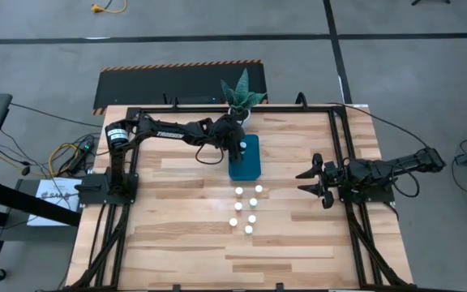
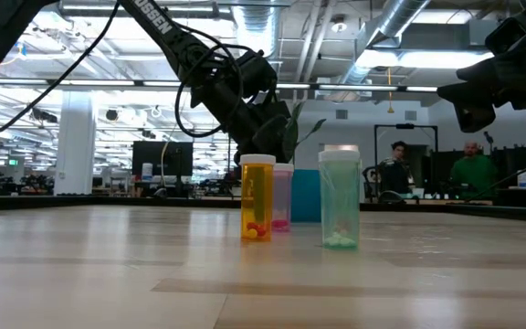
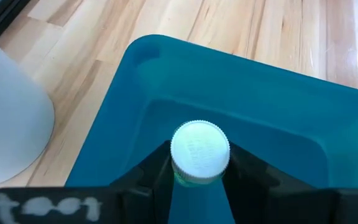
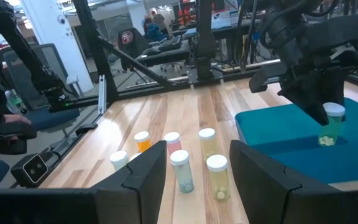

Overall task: Pick and place pill bottles into a basket
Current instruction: Put the yellow pill bottle into the blue bin

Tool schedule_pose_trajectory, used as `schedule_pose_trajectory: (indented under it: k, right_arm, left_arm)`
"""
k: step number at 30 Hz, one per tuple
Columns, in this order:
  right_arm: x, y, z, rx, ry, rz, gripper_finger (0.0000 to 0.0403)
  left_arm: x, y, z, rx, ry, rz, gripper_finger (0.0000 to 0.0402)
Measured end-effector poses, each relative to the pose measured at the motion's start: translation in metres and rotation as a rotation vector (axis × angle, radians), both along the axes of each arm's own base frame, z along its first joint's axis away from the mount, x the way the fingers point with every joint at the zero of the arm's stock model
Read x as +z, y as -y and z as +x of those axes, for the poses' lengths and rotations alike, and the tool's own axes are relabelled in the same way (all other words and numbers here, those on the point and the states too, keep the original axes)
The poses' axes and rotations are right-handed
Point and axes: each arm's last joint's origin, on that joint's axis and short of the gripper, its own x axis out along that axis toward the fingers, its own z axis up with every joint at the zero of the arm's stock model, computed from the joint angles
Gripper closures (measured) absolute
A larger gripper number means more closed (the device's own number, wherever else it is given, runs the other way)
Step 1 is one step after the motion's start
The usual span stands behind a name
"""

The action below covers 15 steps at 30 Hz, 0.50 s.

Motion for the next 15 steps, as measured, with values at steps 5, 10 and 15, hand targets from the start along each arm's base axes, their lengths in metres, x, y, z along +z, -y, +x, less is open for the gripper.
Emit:
schedule_pose_trajectory:
  k: [5, 10, 15]
  right_arm:
    - [0.0000, 0.0000, 0.0000, 0.000, 0.000, 0.000, 0.0234]
    - [0.0000, 0.0000, 0.0000, 0.000, 0.000, 0.000, 0.0232]
    - [0.0000, 0.0000, 0.0000, 0.000, 0.000, 0.000, 0.0234]
  left_arm:
    - [-0.0002, -0.0006, -0.0004, 0.011, -0.007, 0.009, 0.0271]
    - [-0.0002, -0.0010, -0.0005, 0.011, -0.008, 0.017, 0.0252]
    - [0.0006, -0.0009, -0.0007, 0.011, -0.008, 0.017, 0.0249]
